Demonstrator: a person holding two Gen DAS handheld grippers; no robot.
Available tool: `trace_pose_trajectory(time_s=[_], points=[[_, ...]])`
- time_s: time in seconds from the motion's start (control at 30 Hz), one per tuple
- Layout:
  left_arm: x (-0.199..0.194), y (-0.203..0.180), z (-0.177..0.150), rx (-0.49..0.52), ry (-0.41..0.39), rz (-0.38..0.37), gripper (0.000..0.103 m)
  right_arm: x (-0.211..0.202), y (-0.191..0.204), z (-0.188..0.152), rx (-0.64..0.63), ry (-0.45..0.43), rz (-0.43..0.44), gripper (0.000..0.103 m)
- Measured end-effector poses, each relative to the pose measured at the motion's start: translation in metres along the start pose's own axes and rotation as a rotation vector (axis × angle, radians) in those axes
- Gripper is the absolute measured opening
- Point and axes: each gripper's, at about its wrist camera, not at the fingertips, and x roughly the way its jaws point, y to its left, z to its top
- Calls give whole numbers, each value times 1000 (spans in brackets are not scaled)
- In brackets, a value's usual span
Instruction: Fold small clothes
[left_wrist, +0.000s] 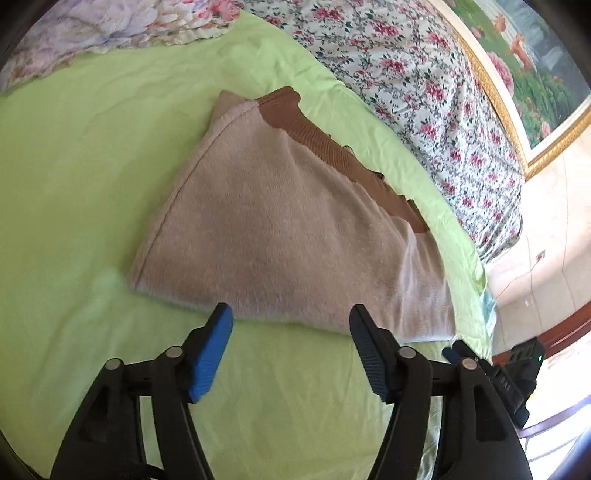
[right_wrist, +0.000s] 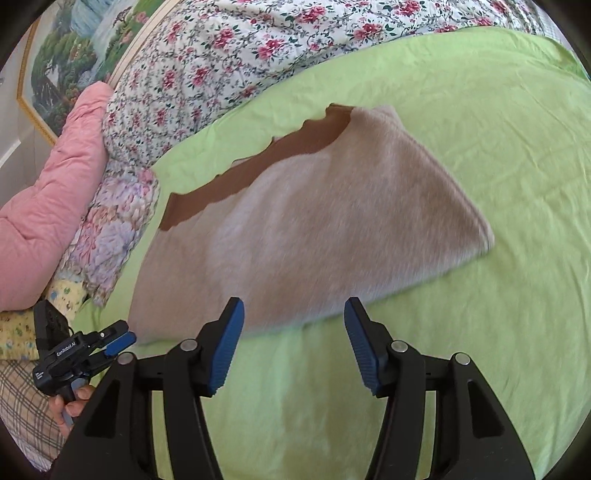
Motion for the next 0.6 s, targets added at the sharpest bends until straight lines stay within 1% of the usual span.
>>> trace_pose_trajectory(time_s=[0.07, 0.2, 0.33, 0.6], points=[[1, 1, -8, -19, 11, -6, 67, -4, 2, -8, 1, 2, 12, 65], [3, 3, -14, -56, 22, -23, 67, -11, 4, -17, 6, 2, 21, 65], [3, 5, -24, -102, 16, -55, 67, -19, 7, -24, 2, -6, 26, 65], [18, 13, -24, -194, 15, -76, 66, -24, 5, -28, 8, -9, 33, 65]])
